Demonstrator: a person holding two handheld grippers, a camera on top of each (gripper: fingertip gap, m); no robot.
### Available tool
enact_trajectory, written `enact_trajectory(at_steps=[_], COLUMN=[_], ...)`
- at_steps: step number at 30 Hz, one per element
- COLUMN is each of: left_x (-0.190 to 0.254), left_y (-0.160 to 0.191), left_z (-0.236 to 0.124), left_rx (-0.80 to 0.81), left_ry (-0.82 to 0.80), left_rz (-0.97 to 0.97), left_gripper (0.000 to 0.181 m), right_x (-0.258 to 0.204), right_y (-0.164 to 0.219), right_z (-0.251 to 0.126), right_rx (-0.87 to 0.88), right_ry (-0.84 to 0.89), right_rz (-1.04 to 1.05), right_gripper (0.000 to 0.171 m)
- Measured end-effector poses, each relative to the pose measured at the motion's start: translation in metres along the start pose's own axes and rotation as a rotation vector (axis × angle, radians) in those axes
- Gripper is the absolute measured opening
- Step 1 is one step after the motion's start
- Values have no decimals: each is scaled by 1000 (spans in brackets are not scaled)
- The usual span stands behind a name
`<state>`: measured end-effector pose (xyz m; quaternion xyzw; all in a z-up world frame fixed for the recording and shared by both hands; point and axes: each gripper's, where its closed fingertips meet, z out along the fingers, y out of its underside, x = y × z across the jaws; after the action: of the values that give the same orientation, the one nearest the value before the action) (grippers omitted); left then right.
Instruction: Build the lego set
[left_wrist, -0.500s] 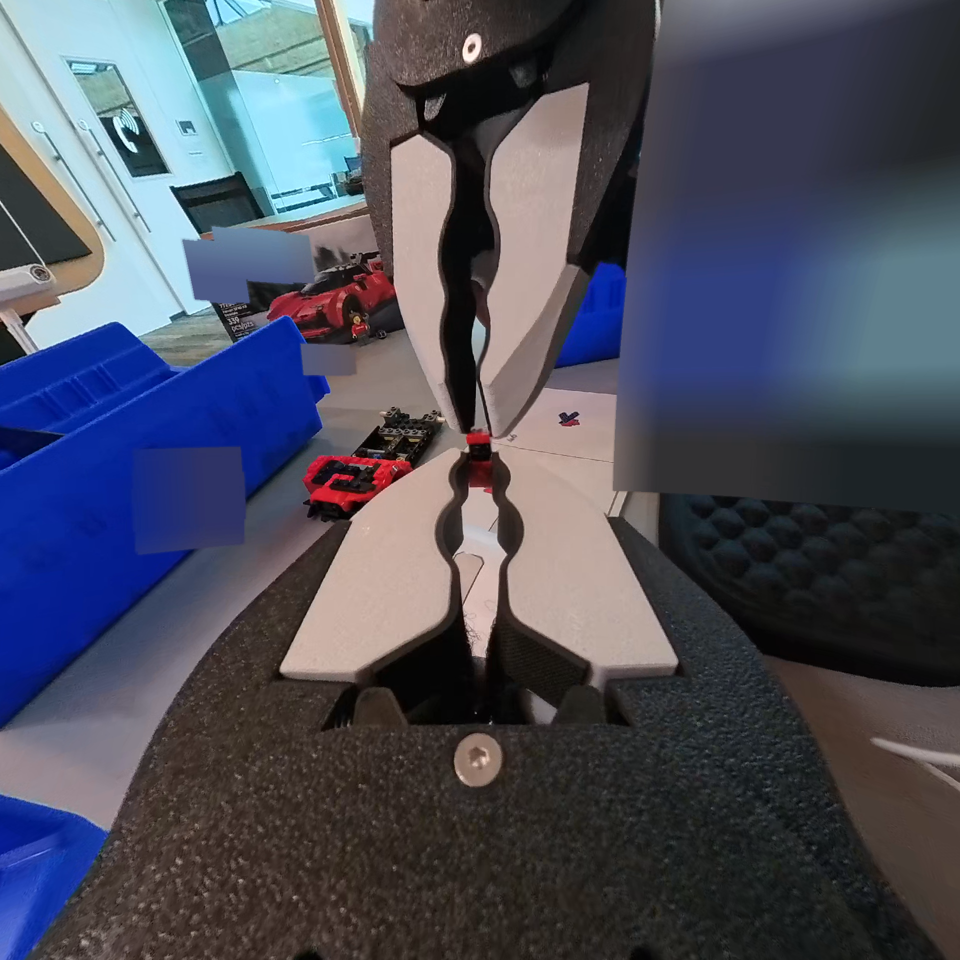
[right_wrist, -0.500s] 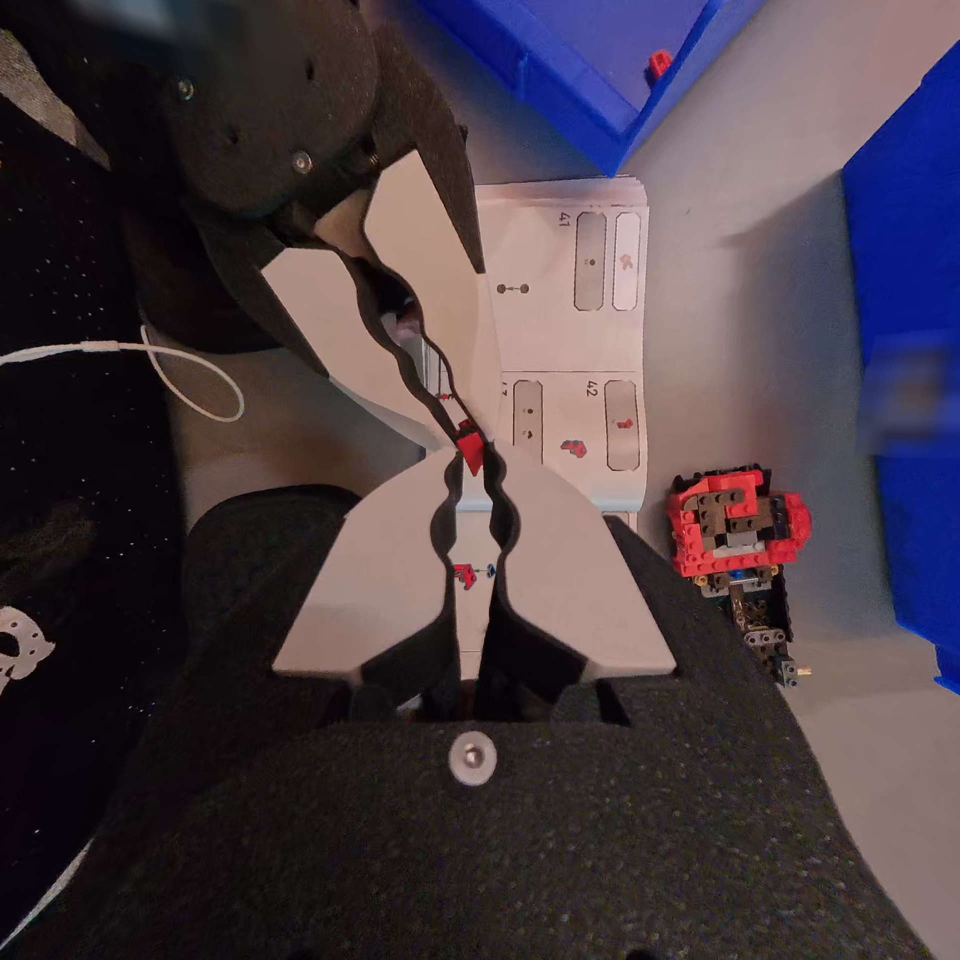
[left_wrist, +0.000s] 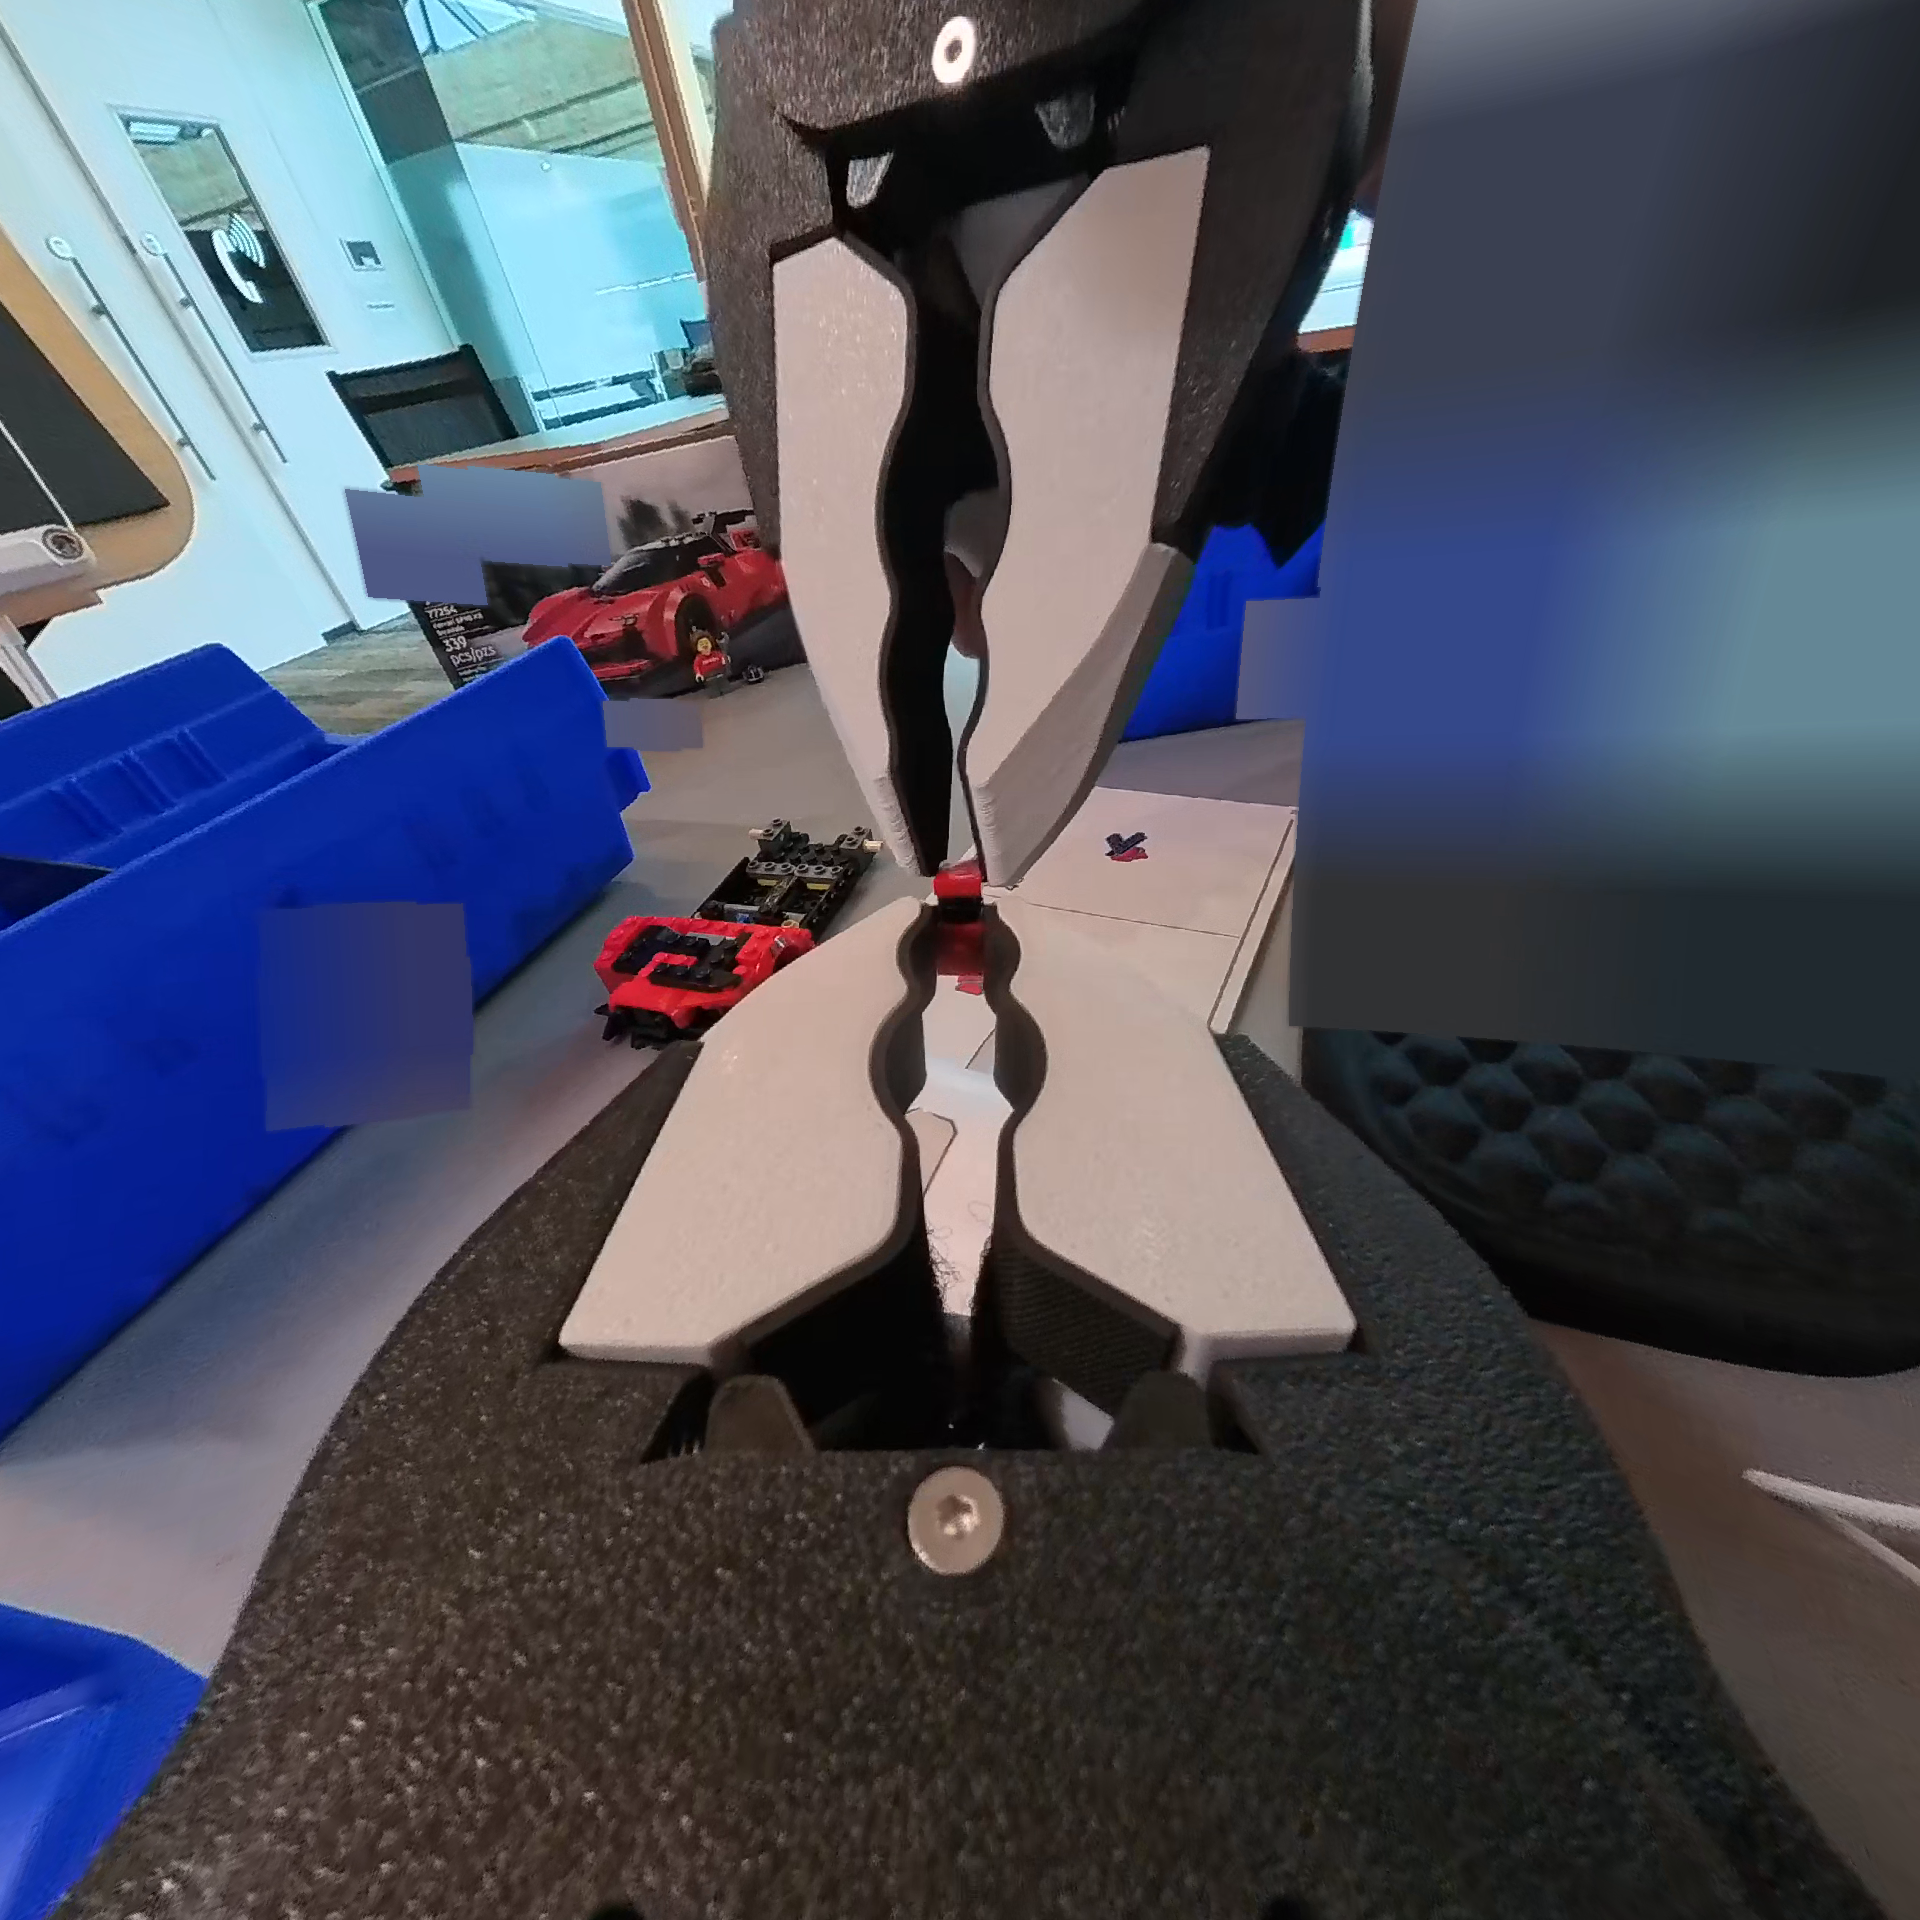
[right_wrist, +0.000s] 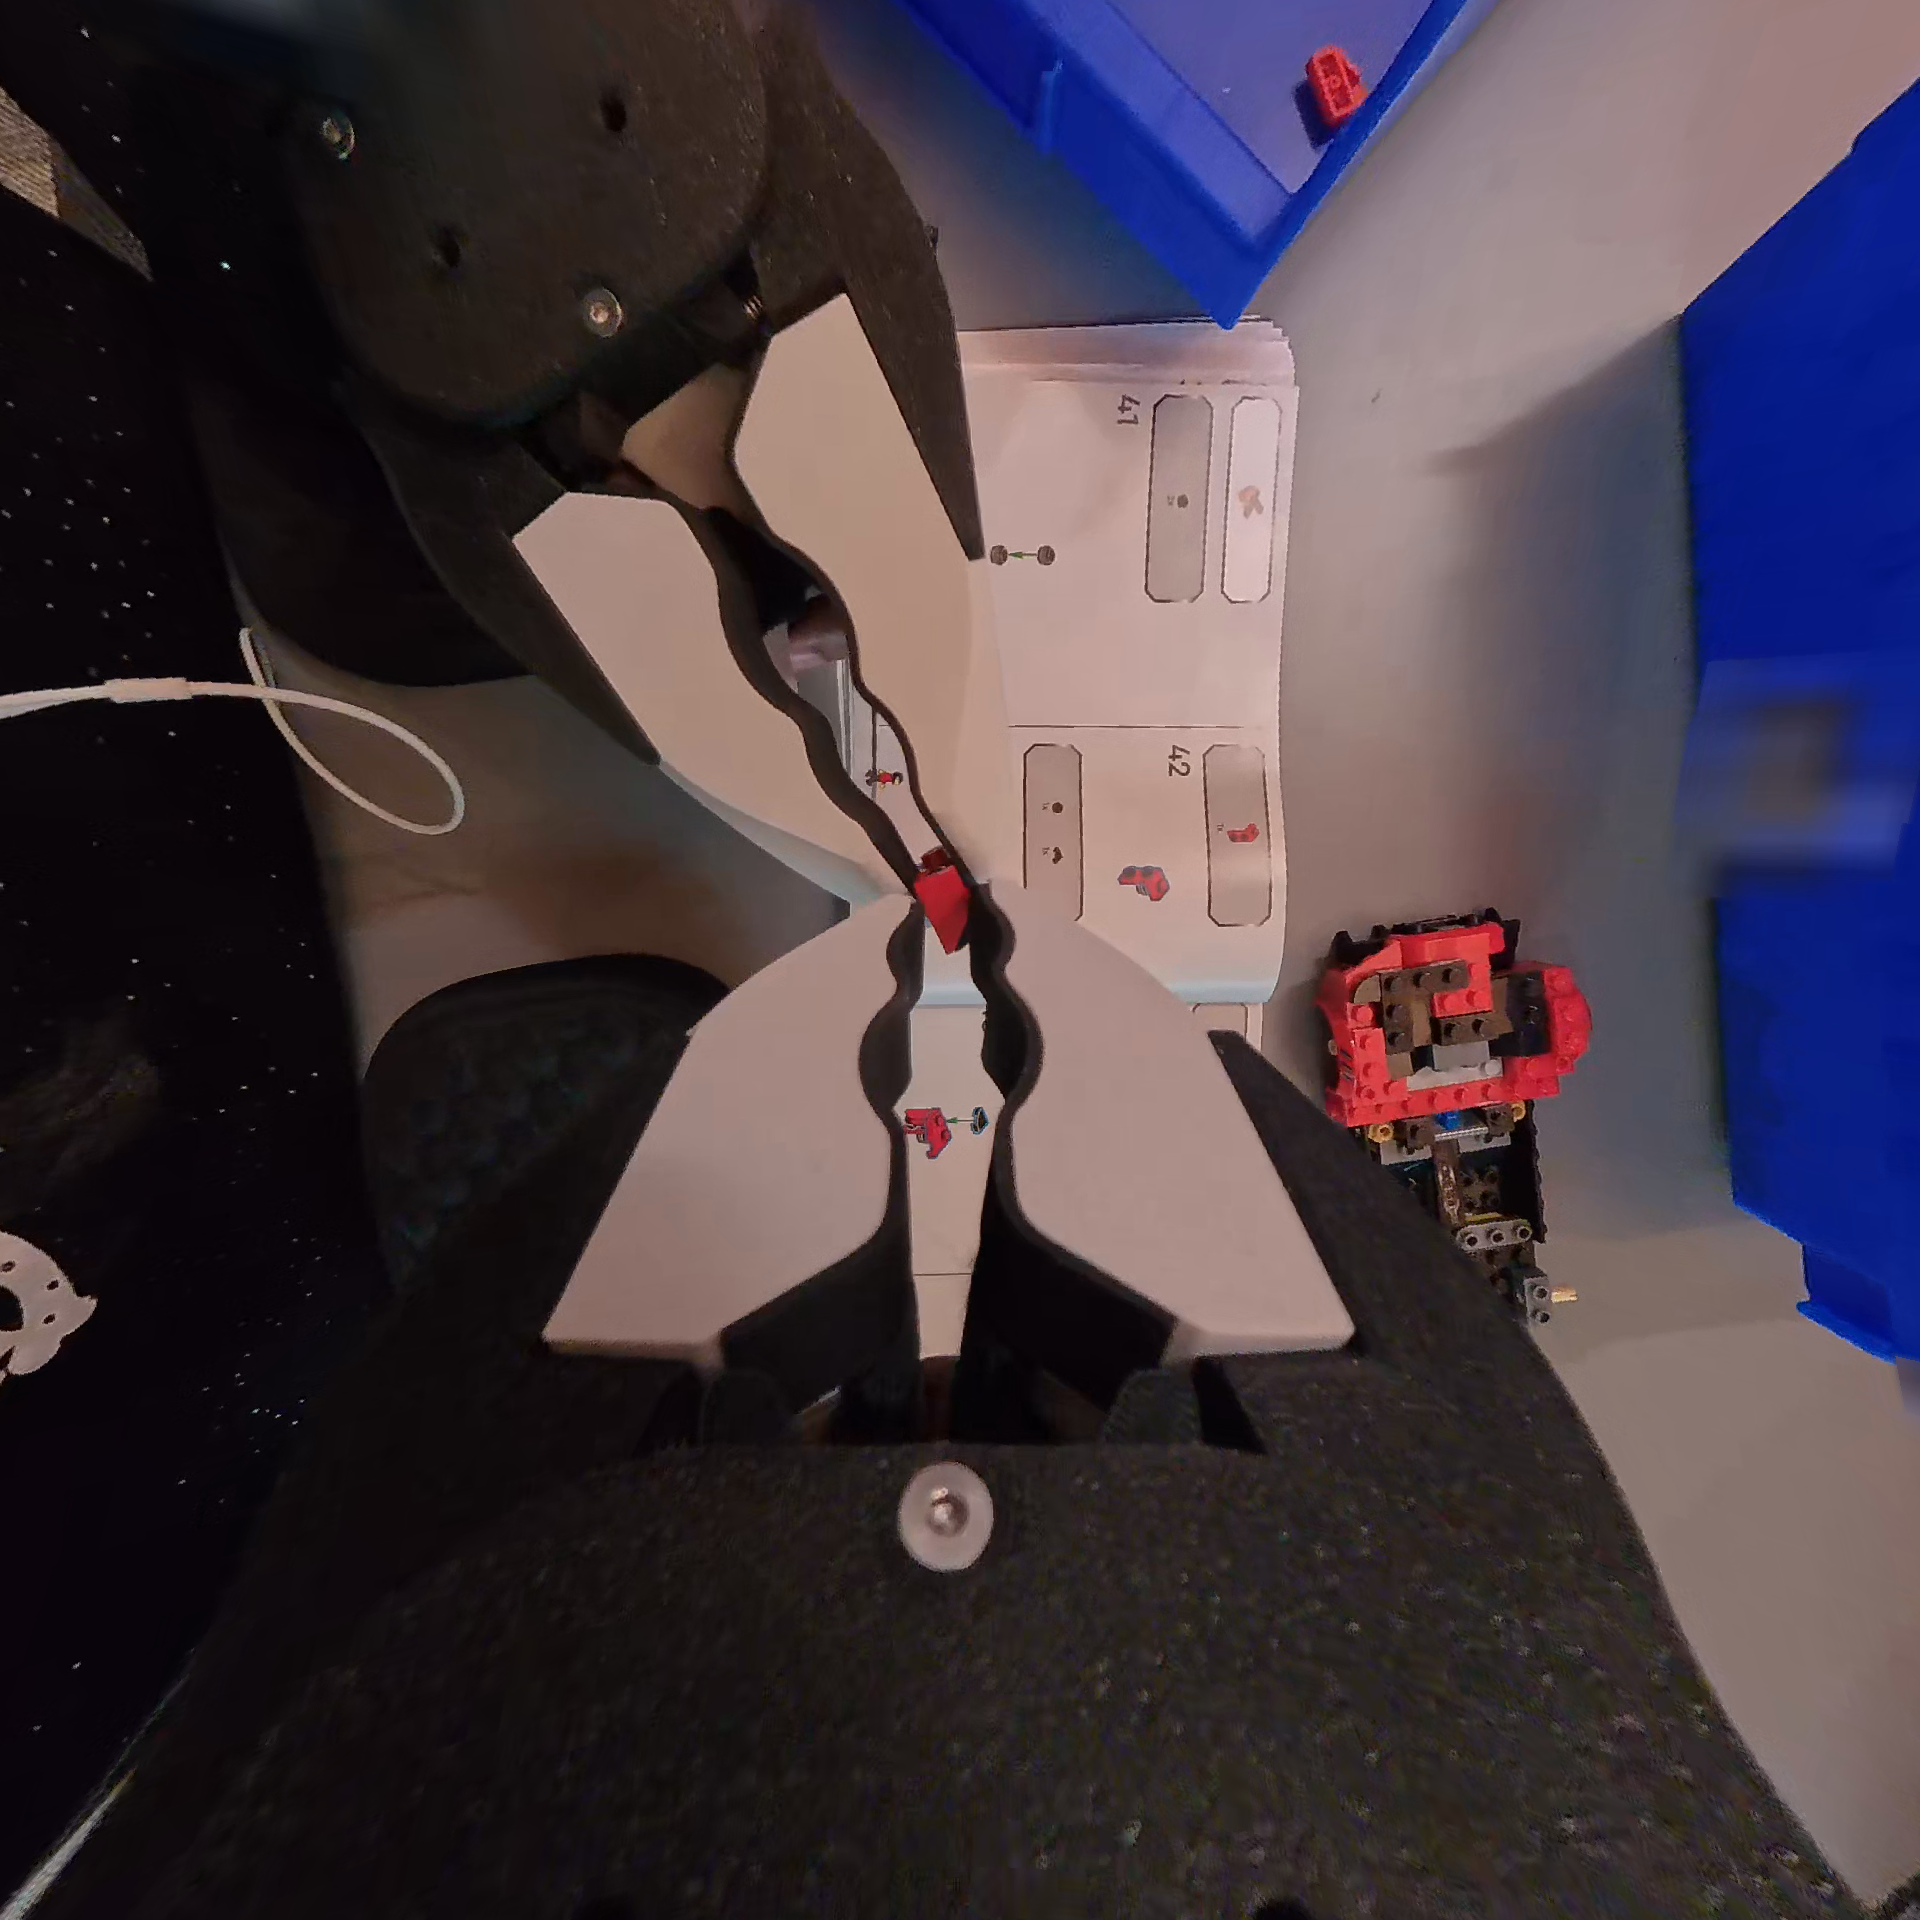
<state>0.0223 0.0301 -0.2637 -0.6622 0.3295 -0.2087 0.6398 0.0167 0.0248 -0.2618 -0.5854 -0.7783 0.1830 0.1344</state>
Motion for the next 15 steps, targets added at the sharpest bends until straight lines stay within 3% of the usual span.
enact_trajectory(at_steps=[15], left_x=[1], left_y=[-2], left_z=[-1], left_rx=[20], left_ry=[24], left_rz=[-41], left_gripper=[7], right_x=[-1], right_y=[-1], right_z=[-1], right_rx=[-13], right_ry=[10], right_rz=[-17], right_gripper=[10])
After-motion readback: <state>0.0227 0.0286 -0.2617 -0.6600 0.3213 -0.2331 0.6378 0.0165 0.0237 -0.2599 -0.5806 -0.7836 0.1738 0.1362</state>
